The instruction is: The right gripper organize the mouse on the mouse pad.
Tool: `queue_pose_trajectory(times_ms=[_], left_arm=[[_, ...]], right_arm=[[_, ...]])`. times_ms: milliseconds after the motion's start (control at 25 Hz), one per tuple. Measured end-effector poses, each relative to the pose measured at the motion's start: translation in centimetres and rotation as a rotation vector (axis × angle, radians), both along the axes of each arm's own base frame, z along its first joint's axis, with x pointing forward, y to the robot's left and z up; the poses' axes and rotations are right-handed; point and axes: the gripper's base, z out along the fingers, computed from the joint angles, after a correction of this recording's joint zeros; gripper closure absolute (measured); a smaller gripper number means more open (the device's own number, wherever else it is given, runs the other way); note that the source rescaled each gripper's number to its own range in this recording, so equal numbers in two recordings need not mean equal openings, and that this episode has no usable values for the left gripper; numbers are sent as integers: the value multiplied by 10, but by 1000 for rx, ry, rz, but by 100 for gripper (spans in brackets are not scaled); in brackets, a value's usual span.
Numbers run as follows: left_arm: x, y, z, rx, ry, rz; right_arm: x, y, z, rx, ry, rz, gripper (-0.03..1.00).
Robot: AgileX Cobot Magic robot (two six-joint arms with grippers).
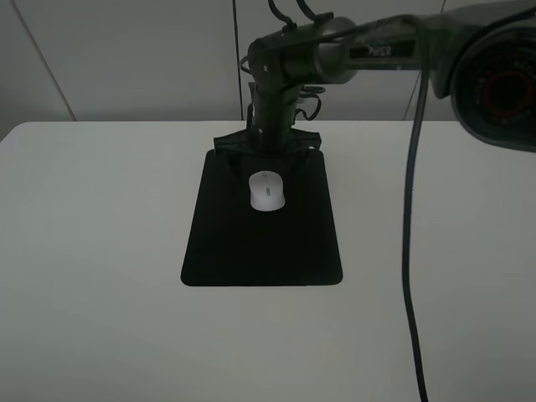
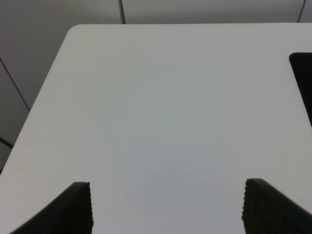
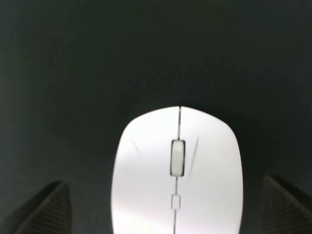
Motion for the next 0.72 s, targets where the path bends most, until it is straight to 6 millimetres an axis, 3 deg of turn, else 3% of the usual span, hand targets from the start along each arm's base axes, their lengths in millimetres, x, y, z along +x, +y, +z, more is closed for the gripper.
queue_pose_trajectory(times_ms=[480, 720], left_arm=[[0, 0, 0, 0, 0, 0], [0, 0, 0, 0, 0, 0]], right_arm=[[-6, -6, 37, -17, -8, 61, 21], [-1, -28, 49, -43, 39, 84, 21]])
